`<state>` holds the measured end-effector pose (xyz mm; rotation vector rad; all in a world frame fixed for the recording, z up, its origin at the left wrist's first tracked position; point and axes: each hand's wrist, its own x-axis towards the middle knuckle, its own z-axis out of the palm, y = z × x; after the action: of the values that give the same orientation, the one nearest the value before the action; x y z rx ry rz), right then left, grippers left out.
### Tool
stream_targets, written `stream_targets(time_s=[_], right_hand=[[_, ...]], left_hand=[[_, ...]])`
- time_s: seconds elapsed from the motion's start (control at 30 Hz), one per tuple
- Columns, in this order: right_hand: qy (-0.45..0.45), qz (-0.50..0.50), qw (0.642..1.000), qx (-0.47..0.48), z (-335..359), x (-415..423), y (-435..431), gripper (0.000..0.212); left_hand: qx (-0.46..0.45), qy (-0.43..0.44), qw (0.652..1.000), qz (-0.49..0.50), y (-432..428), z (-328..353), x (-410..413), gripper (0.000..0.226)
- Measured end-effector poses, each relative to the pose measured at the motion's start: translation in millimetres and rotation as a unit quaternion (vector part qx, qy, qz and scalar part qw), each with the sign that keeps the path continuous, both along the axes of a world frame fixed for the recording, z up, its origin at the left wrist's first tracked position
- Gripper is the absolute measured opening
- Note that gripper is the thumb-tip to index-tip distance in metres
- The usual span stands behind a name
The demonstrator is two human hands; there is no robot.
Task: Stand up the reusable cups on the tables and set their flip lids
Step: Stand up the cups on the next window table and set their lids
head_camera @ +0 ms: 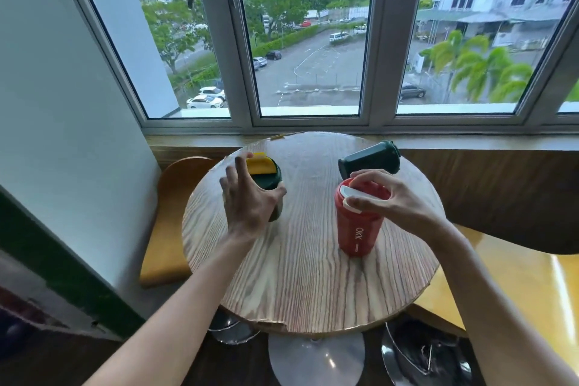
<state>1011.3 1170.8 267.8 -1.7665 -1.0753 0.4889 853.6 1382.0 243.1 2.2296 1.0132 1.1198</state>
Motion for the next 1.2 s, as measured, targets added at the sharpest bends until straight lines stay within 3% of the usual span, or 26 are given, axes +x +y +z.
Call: stream_targets(time_s=[0.23,0.43,0.6,0.93,1.0,1.2], right_hand=[[0.008,-0.019,1.0,0.014,-10.2,-1.4,-0.4,0.034],[0.028,-0.01,0.999,0.021,-12.7,-7.2,-1.1,0.064],[0.034,-0.007,0.999,0.025,-13.7,-6.7,-0.1,0.07],[0.029,-0.006,0.999,0.036,-18.6,-3.2,-0.6,0.043],[0.027,-0.003,0.999,0.035,-20.1,-1.7,-1.9,0.047],[0.005,0.01,1.0,-0.005,-22.0,0.0,-11.7,0.067]], left_hand=[[-0.014,0.036,0.999,-0.011,4.3,3.0,42.8,0.061],[-0.033,0.03,0.999,-0.02,26.4,3.2,60.9,0.058],[-0.044,0.032,0.998,-0.042,38.6,8.9,75.1,0.059],[-0.034,0.083,0.993,-0.082,50.5,8.0,94.2,0.064],[-0.045,0.073,0.991,-0.102,53.1,3.1,91.7,0.062],[-0.134,-0.029,0.98,-0.143,66.8,7.2,85.3,0.023]])
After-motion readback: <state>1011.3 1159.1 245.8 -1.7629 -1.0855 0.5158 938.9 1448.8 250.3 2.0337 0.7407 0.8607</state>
